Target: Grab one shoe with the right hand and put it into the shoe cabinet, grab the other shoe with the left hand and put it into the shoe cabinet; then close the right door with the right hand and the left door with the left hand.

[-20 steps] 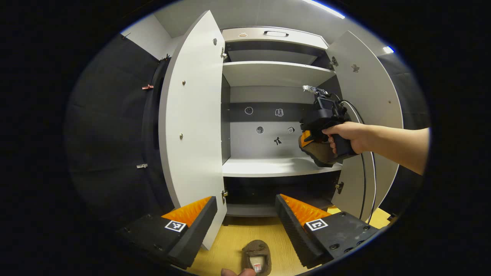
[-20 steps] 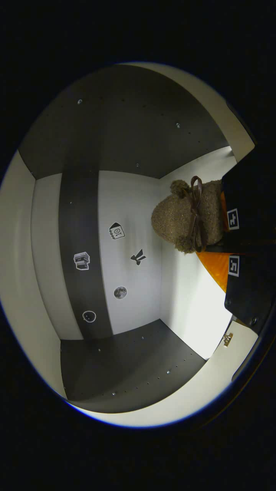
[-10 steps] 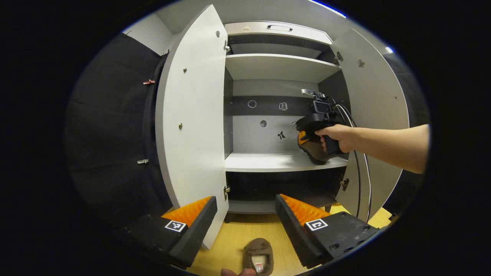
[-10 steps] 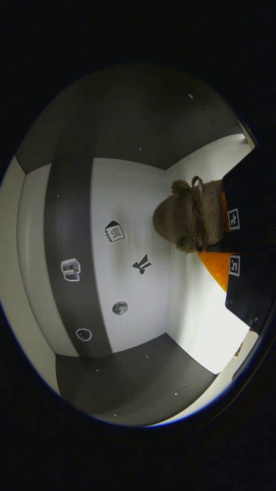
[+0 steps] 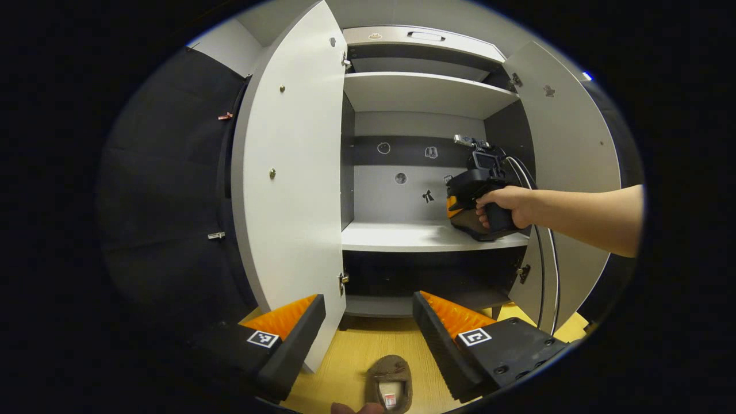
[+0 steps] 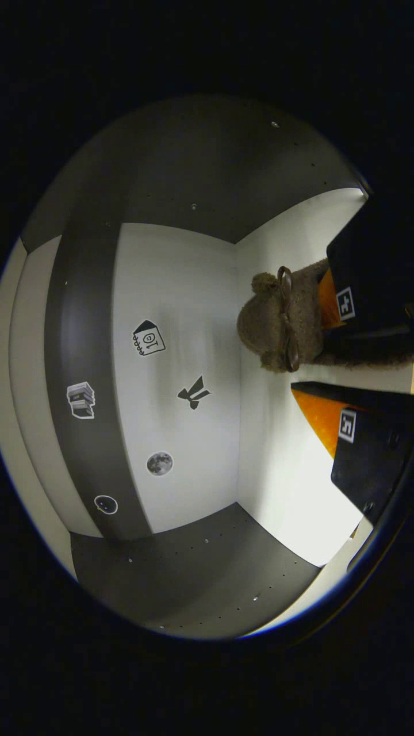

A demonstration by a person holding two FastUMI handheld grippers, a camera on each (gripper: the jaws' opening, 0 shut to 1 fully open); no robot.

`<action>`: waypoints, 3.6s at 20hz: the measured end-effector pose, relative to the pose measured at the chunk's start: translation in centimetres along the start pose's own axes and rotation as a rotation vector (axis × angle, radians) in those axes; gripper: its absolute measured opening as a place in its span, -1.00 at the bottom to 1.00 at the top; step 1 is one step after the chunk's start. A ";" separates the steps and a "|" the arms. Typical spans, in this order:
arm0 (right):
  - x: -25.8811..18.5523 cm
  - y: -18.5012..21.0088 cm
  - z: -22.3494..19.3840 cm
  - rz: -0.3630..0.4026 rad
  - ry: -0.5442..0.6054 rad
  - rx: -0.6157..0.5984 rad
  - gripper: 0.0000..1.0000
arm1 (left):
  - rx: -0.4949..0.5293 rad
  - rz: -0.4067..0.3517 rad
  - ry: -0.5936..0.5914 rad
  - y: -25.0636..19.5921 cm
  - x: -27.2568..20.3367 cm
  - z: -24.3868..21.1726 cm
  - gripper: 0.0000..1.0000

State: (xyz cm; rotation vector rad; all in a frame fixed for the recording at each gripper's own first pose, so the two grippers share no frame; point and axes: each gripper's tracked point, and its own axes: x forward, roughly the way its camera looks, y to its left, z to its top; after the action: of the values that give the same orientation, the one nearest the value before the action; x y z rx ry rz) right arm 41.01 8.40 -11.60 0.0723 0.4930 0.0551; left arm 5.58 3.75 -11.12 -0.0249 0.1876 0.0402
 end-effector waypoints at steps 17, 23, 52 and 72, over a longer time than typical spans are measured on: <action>-17.4 0.5 3.0 0.058 -0.319 0.004 0.97 | 0.047 -0.058 0.089 -1.2 -2.9 -7.2 0.94; -25.9 -0.4 1.3 0.069 -0.415 -0.024 0.97 | 0.104 -0.118 0.228 -1.9 -3.8 -15.9 0.94; -40.5 -7.8 -4.4 -0.014 -0.418 -0.071 0.97 | 0.052 -0.102 0.486 -1.9 7.5 -30.8 -0.84; -42.4 -7.7 -5.6 0.052 -0.415 -0.004 0.97 | 0.004 -0.047 0.283 -5.0 5.7 3.8 -0.88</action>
State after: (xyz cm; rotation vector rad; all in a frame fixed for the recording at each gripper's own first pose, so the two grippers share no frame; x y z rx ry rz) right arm 1.28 -1.97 2.79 0.0899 0.0763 0.0896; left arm 12.13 -0.91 -8.33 -0.0315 0.4701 -0.0105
